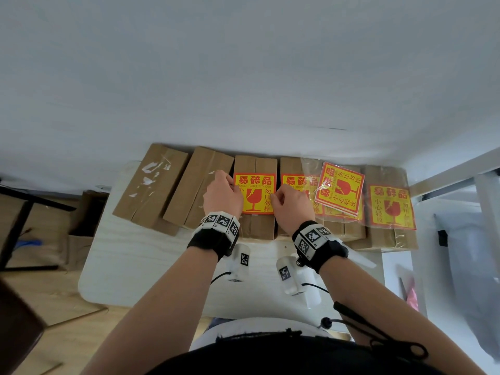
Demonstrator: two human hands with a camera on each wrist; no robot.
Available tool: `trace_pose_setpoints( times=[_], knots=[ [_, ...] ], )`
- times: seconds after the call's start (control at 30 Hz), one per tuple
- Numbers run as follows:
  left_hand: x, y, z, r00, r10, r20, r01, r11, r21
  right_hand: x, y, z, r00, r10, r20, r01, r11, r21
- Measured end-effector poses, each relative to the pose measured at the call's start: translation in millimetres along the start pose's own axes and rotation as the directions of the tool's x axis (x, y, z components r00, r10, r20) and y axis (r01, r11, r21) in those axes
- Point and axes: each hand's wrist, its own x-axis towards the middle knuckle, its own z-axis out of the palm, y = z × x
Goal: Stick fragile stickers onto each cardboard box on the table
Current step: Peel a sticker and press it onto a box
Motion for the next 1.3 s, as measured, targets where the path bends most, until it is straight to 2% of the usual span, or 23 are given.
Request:
trace_pose_setpoints(
  times=[0.27,0.43,0.5,0.57,0.67,0.77,0.9,1.0,1.3],
  knots=[
    [-4.3,0.4,1.1,0.998,0.054,-0.038,-0.053,0.998,0.037,0.8,-3.1,-0.7,0.999,-0.02,0.031,0.023,0.993,-0.119],
    [-9.1,-3.6,2.4,0.975,0.215,-0.048,-0.205,0.966,0.157,-0.3,-4.0,-0.4,0.999,-0.028,0.035,0.034,0.981,-0.189],
    [-9.0,-7.1,3.1,0.95,0.313,-0.025,-0.286,0.895,0.343,-1.7,-4.3,-0.6,0.999,-0.022,0.028,0.027,0.982,-0.185],
    [-7.1,-10.5,2.8,0.907,0.421,0.009,-0.371,0.787,0.493,-4.4,-5.1,-1.0,0.999,-0.049,-0.019,0.045,0.985,-0.164],
    [-4.9,-13.6,4.7,0.845,0.509,0.165,-0.507,0.661,0.553,-7.9,-3.9,3.2,0.959,-0.25,-0.136,0.207,0.941,-0.266],
    [-5.7,-21.0,14.3,0.835,0.46,0.303,-0.542,0.592,0.596,-6.1,-2.5,12.6,0.923,-0.385,-0.012,0.344,0.839,-0.423],
    [-6.6,-32.0,22.4,0.85,0.444,0.282,-0.518,0.609,0.6,-1.2,9.5,25.2,0.941,-0.306,0.146,0.337,0.796,-0.502],
    [-8.1,-30.7,27.7,0.857,0.43,0.283,-0.507,0.611,0.608,0.8,15.8,25.7,0.946,-0.283,0.159,0.324,0.804,-0.498],
    [-13.5,-29.7,29.8,0.9,0.376,0.218,-0.429,0.688,0.585,1.2,17.2,25.3,0.952,-0.27,0.143,0.305,0.809,-0.503]
  ],
)
